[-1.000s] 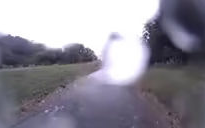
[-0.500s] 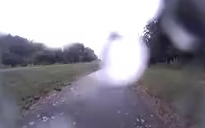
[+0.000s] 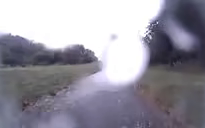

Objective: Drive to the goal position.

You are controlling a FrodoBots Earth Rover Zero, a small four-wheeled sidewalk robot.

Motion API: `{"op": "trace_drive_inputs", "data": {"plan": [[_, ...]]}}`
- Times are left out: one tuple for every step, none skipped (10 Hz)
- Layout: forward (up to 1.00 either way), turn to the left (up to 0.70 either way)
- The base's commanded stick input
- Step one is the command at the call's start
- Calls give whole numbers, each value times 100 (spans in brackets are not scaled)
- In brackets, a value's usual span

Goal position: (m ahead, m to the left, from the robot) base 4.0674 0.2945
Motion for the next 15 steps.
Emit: {"op": "trace_drive_inputs", "data": {"plan": [[70,0],[70,0],[70,0],[70,0],[70,0],[70,0],[70,0],[70,0],[70,0],[70,0],[70,-28],[70,-28],[70,-28],[70,-28],[70,0]]}}
